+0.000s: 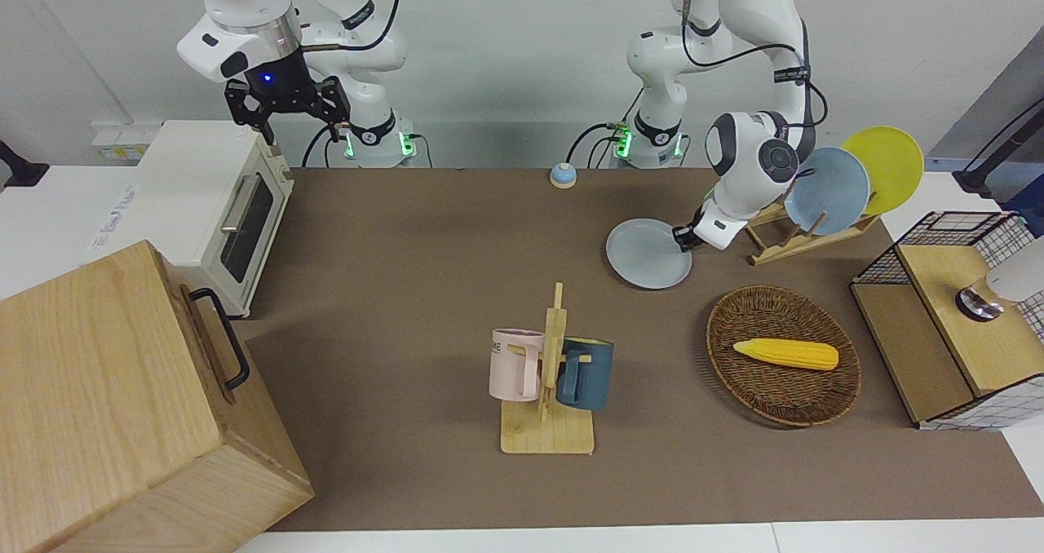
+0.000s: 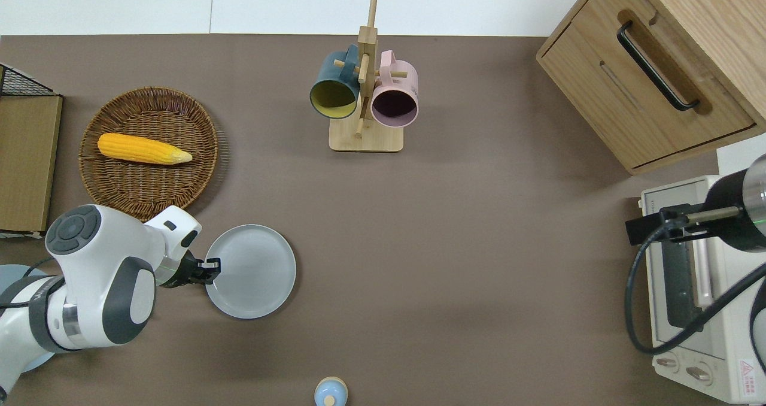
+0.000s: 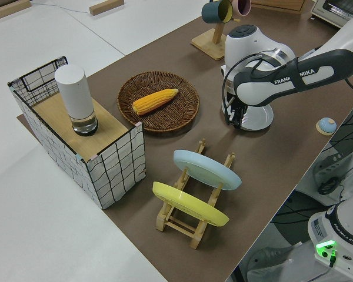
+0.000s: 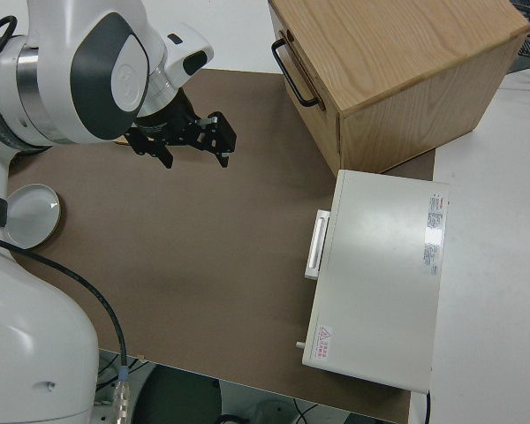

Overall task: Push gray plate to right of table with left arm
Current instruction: 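Push the gray plate with the left gripper away from the basket toward the toaster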

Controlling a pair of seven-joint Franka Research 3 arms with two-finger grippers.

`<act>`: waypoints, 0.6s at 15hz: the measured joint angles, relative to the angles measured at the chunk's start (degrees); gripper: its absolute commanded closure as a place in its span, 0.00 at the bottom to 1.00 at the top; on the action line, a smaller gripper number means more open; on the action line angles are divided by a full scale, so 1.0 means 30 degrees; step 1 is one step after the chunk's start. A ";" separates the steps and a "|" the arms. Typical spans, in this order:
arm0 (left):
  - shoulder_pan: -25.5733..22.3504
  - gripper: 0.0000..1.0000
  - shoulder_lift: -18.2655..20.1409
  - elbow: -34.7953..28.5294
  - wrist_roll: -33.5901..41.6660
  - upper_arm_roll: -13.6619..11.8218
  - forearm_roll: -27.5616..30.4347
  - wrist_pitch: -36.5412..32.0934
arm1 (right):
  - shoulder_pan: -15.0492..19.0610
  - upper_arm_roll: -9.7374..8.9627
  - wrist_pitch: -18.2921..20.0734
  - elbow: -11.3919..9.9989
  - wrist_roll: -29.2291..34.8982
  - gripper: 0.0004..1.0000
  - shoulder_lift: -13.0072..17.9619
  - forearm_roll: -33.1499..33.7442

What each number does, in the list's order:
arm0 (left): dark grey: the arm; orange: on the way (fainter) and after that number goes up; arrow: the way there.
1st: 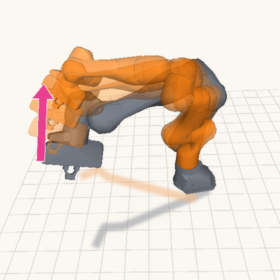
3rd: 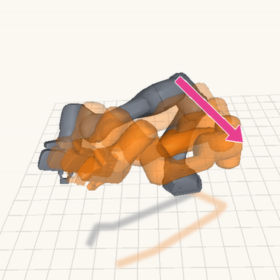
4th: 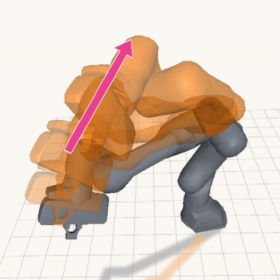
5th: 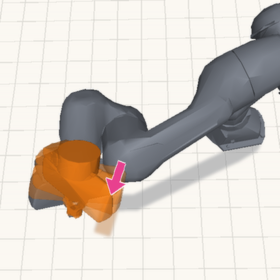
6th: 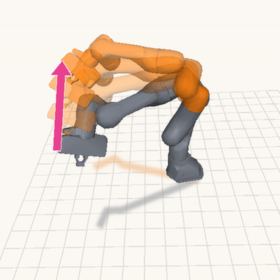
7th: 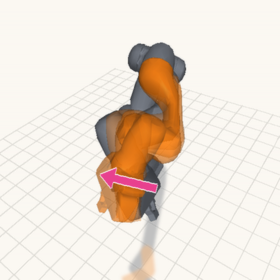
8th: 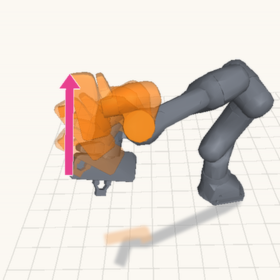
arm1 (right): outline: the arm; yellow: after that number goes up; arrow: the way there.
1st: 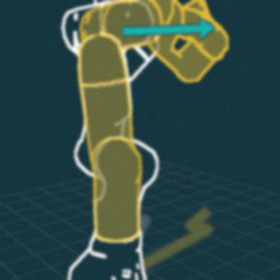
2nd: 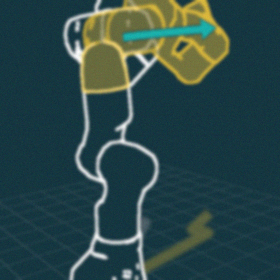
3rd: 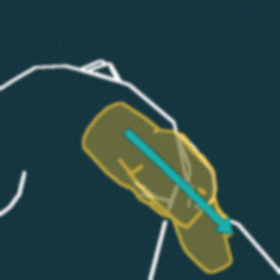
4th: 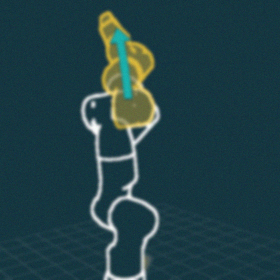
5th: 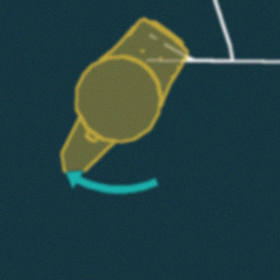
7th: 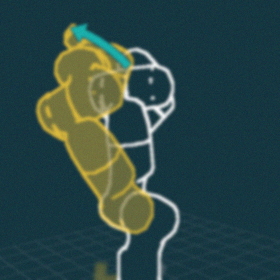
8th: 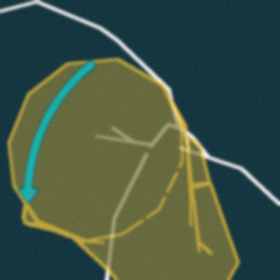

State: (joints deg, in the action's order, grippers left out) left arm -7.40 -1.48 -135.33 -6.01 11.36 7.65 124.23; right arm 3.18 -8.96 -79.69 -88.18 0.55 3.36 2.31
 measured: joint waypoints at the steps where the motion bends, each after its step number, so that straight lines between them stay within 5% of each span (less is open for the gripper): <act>1: 0.0246 1.00 -0.0008 0.0017 0.0000 -0.0002 0.0269 0.0088 | 0.0000 0.0000 0.0000 0.0000 0.0000 0.00 0.0000 0.0000; 9: 0.4519 1.00 -0.0407 0.0027 -0.2055 0.0102 0.3121 0.2012 | 0.0000 0.0000 0.0000 0.0000 0.0000 0.00 0.0000 0.0000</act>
State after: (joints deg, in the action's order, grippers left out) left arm 6.16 -2.70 -135.25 -12.18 11.67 17.02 130.27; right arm 3.18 -8.96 -79.69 -88.18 0.55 3.36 2.31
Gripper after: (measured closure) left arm 0.974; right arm 0.004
